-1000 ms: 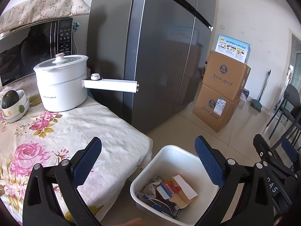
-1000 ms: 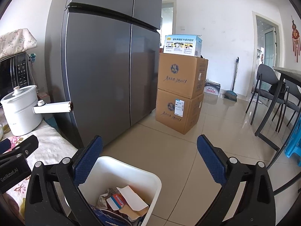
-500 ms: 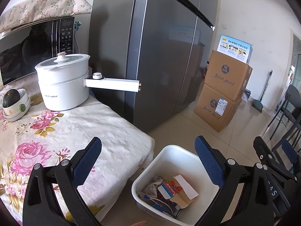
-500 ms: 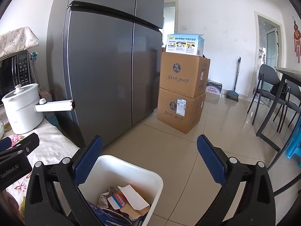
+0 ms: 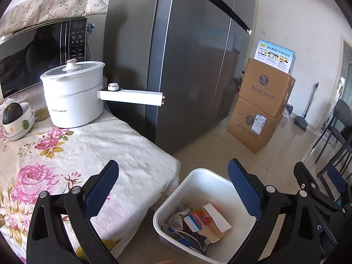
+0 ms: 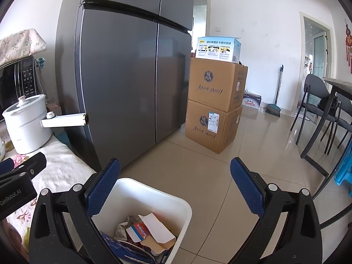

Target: Collect trash

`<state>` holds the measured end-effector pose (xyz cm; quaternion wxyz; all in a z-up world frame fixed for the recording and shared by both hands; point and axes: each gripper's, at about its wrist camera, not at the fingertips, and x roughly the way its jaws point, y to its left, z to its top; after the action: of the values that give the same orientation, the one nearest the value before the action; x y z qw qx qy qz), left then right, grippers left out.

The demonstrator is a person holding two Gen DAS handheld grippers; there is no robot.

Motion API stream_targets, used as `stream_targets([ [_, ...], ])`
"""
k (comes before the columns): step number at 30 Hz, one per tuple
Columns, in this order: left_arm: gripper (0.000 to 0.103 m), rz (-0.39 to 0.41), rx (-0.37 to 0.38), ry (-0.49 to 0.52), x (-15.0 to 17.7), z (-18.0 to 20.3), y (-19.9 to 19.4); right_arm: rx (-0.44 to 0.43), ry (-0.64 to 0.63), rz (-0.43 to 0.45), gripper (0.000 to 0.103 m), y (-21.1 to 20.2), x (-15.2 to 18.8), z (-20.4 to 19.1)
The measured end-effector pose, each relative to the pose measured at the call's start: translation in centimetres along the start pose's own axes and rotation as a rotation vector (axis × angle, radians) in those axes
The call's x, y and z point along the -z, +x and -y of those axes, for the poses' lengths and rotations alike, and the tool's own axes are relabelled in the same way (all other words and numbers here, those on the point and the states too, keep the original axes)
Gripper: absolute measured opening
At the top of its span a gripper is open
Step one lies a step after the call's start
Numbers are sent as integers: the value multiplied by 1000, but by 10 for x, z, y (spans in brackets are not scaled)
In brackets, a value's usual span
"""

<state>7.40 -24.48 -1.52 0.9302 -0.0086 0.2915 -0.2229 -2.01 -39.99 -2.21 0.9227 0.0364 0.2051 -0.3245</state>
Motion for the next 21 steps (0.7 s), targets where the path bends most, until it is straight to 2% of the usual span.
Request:
stream_targets([
  [12, 95, 11, 14, 30, 2, 7, 0, 2, 8, -1, 96, -3, -1, 3],
  [13, 92, 16, 17, 34, 2, 8, -1, 3, 8, -3, 96, -3, -1, 3],
  [14, 84, 20, 20, 40, 3, 9, -1, 2, 8, -4, 96, -2, -2, 4],
  [16, 77, 17, 36, 42, 4, 9, -1, 2, 10, -5, 96, -2, -2, 5],
  [19, 78, 12, 31, 42, 3, 9, 1, 2, 10, -1, 96, -3, -2, 6],
  [21, 90, 3, 24, 42, 3, 9, 3, 3, 10, -1, 96, -2, -2, 6],
])
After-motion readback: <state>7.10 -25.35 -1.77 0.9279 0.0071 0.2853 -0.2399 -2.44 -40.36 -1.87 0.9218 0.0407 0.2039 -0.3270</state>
